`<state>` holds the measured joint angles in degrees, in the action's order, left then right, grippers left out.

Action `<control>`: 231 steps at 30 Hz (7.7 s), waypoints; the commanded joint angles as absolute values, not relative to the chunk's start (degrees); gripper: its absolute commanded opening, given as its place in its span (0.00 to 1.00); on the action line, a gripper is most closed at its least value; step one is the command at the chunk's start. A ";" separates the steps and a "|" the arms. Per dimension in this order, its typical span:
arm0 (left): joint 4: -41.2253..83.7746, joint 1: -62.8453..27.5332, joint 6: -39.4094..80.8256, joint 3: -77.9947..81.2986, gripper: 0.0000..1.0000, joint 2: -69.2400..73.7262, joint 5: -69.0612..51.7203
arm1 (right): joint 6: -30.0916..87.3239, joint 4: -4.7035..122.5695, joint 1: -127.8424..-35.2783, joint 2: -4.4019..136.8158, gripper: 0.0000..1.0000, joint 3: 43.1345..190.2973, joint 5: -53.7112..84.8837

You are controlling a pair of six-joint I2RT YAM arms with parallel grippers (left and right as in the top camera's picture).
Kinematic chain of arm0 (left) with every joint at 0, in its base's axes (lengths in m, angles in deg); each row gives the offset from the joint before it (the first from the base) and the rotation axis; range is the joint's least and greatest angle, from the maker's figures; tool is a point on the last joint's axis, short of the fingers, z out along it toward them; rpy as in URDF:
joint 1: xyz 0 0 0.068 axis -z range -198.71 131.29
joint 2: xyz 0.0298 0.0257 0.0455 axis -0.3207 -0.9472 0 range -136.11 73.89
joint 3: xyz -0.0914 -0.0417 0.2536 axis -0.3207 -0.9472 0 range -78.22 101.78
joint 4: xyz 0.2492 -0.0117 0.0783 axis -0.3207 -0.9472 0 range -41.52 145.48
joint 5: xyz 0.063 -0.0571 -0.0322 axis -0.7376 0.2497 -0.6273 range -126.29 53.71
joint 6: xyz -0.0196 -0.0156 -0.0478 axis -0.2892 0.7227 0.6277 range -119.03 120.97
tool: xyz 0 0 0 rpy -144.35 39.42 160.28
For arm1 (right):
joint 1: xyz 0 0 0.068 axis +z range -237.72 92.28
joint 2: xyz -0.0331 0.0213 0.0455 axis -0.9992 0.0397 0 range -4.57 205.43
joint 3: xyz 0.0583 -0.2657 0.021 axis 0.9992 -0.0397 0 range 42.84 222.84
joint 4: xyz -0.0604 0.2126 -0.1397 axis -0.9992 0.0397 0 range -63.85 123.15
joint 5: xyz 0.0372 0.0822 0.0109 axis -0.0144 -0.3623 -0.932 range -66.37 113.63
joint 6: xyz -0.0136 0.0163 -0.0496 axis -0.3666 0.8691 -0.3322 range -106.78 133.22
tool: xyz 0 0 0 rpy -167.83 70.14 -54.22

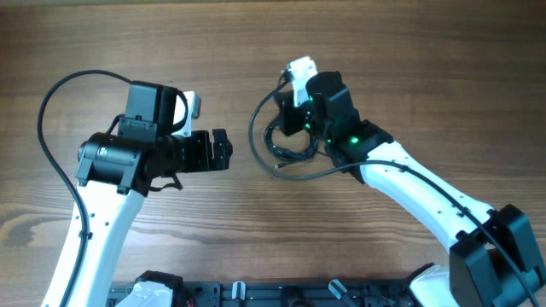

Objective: Untangle cables

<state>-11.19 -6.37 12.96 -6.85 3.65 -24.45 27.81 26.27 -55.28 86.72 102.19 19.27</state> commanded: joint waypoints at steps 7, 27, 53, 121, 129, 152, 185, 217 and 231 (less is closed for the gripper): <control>-11.87 -6.61 11.85 -6.00 1.00 3.59 -23.73 | 56.64 42.49 -63.87 86.63 0.38 102.41 45.74; -2.28 -6.54 11.65 -11.77 0.96 0.33 -25.02 | 86.97 53.30 -61.09 89.50 0.99 96.31 19.73; -0.42 6.33 11.65 -11.88 0.88 -6.38 -22.46 | 100.61 42.40 -49.33 103.94 0.64 96.01 24.76; -2.58 6.31 11.69 -11.92 0.94 -6.38 -23.51 | 72.99 37.46 -54.73 106.89 0.04 96.07 22.57; -3.61 6.31 11.67 -11.92 0.95 -6.38 -23.51 | 59.28 42.18 -54.75 106.11 0.04 96.14 23.01; -4.42 6.33 11.82 -11.92 0.98 -6.38 -13.78 | 49.38 55.14 -54.80 54.46 0.04 99.83 24.97; 1.94 0.50 31.23 -11.90 1.00 -6.36 -41.13 | 32.59 46.38 -54.80 93.41 0.72 95.11 20.58; -2.41 -6.56 29.72 -11.92 1.00 -6.38 -36.06 | 48.59 22.64 -54.73 102.87 0.59 94.94 10.59; -4.05 -6.56 29.46 -11.92 1.00 -6.38 -35.69 | 47.41 21.79 -54.75 104.53 0.04 97.21 3.14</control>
<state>-3.57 -6.54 30.20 -11.51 -6.25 -36.17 49.38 18.81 -54.86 106.59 95.96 6.07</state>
